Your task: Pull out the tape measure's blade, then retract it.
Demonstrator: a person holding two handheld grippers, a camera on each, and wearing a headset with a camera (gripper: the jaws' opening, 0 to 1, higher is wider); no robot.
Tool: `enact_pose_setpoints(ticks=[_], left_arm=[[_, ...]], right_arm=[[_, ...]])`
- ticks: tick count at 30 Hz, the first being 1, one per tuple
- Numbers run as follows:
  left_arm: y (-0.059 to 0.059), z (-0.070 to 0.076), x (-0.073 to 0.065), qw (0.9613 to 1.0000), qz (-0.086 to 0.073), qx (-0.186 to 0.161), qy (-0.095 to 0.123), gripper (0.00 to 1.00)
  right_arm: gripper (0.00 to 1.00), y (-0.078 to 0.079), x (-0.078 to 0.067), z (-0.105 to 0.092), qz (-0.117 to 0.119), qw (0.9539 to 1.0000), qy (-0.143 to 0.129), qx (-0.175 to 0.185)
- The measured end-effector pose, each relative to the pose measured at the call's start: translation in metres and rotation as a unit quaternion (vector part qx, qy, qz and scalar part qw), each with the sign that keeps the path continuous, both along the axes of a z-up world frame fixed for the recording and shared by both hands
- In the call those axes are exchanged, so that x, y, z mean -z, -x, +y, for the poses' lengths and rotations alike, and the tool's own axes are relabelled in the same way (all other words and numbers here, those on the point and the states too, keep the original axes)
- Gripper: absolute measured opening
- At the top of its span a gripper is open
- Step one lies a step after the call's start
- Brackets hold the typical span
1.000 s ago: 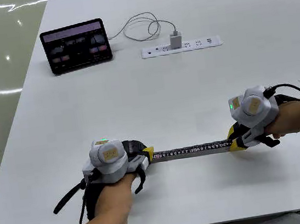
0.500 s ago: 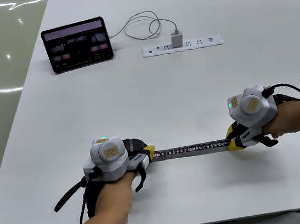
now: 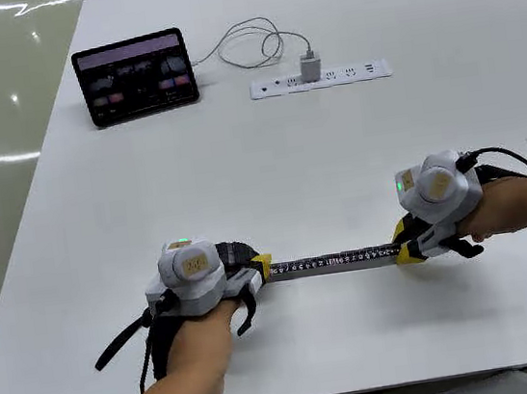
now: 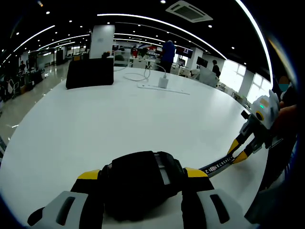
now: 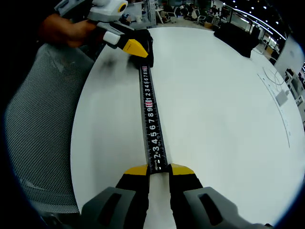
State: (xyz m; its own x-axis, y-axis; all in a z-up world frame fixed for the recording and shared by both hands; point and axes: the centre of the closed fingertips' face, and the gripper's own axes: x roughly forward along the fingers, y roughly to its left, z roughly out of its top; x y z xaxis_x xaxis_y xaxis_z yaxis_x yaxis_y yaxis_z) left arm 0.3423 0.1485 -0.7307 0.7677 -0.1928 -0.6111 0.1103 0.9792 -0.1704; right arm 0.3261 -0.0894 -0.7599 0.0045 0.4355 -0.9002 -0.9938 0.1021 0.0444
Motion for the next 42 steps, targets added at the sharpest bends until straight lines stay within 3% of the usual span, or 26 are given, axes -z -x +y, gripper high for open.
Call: enact_pose_setpoints(ticks=[42], left_arm=[[0.000, 0.000, 0.001, 1.0000, 0.002, 0.001, 0.003, 0.62]], right_arm=[[0.11, 0.002, 0.000, 0.026, -0.001, 0.9996, -0.028, 0.009]])
